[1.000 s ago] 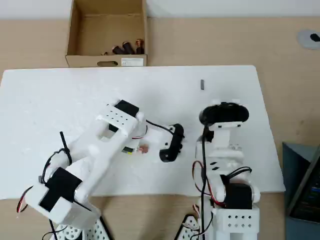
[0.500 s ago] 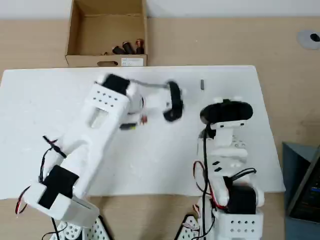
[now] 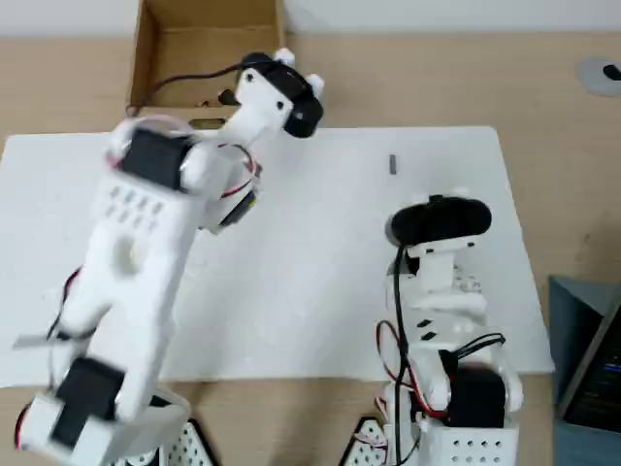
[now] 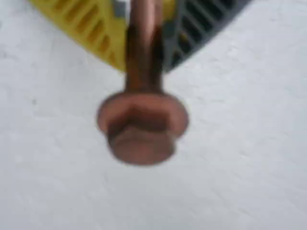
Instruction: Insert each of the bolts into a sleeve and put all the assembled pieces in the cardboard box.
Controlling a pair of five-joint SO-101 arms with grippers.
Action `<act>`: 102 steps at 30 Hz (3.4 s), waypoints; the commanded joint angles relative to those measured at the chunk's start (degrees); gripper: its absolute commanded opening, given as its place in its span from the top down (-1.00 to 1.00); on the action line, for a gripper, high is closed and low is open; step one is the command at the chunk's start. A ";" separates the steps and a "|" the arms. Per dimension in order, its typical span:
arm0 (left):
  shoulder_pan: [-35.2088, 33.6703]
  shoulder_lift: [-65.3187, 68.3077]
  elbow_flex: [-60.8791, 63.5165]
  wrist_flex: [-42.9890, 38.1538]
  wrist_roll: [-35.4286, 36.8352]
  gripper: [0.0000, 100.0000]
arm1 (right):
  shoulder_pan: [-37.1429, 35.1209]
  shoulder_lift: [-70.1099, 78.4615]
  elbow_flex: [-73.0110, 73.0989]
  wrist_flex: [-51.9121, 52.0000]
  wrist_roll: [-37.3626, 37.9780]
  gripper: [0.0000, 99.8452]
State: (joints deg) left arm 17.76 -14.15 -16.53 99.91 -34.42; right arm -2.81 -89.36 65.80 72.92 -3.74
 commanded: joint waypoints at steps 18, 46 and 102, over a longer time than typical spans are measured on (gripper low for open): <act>-2.73 -57.98 45.98 -21.27 29.01 0.99 | -12.18 -20.00 3.30 -0.18 3.08 0.98; 4.31 -90.33 82.64 -54.59 67.16 1.00 | -44.70 -20.00 15.69 -16.44 2.90 0.98; 14.33 -90.24 91.96 -52.13 64.70 1.00 | -42.95 -20.00 9.80 -16.18 5.89 0.98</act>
State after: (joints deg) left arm 29.71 -104.44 75.60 47.16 30.20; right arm -45.89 -103.60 80.22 58.24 1.71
